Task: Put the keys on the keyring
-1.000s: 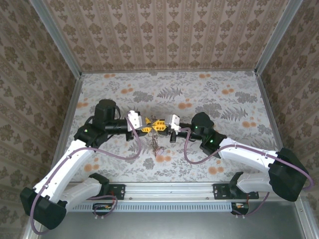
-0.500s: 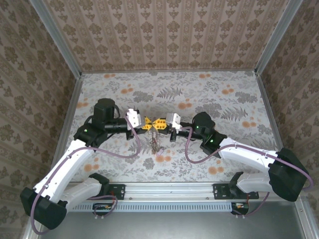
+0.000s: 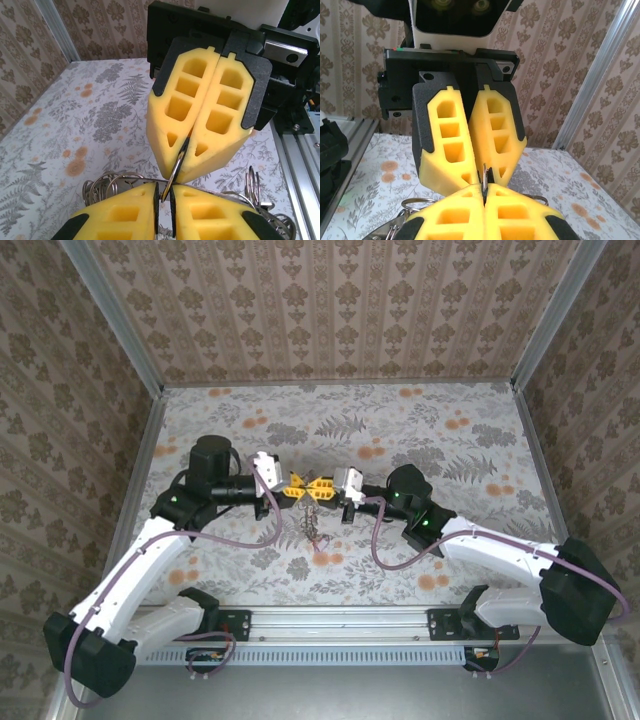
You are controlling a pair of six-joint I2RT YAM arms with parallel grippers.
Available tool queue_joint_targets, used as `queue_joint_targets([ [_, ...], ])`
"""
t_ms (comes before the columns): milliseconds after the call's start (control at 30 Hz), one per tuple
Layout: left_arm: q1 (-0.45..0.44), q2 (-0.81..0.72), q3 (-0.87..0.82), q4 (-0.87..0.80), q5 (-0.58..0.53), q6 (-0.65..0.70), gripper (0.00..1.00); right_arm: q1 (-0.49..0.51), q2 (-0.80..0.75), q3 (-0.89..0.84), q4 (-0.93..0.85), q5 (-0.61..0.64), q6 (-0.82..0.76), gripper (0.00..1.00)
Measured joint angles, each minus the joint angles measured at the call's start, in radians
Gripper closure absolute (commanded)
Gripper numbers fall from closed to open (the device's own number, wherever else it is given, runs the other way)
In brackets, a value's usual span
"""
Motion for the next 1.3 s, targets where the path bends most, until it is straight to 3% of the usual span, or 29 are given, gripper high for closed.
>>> queue_joint_targets([
  [167, 0.0, 0.028, 0.005, -0.026, 0.0, -0.003, 0.77, 0.013, -0.01, 0.0, -0.064, 0.03, -0.051, 1.0],
  [300, -0.003, 0.035, 0.005, -0.026, 0.003, -0.023, 1.0, 0.018, -0.01, 0.0, -0.072, 0.059, -0.066, 1.0],
  [533, -0.001, 0.054, 0.005, -0.02, -0.001, -0.039, 1.0, 0.019, -0.01, 0.0, -0.087, 0.087, -0.065, 1.0],
  [567, -0.001, 0.055, 0.005, -0.02, -0.003, -0.04, 1.0, 0.019, -0.01, 0.0, -0.089, 0.088, -0.065, 0.97],
  [633, -0.002, 0.056, 0.007, -0.024, -0.008, -0.04, 1.0, 0.019, -0.01, 0.0, -0.091, 0.091, -0.066, 0.77],
  [767, -0.006, 0.059, 0.03, -0.08, -0.036, -0.017, 1.0, 0.019, -0.014, -0.003, -0.096, 0.079, -0.084, 0.62],
  [1133, 0.093, -0.026, 0.048, -0.274, -0.159, 0.092, 1.0, 0.0, -0.081, -0.014, -0.323, 0.053, -0.205, 0.56],
  [1300, 0.119, -0.031, 0.079, -0.39, -0.244, 0.141, 1.0, 0.0, -0.05, 0.024, -0.469, 0.118, -0.199, 0.56],
])
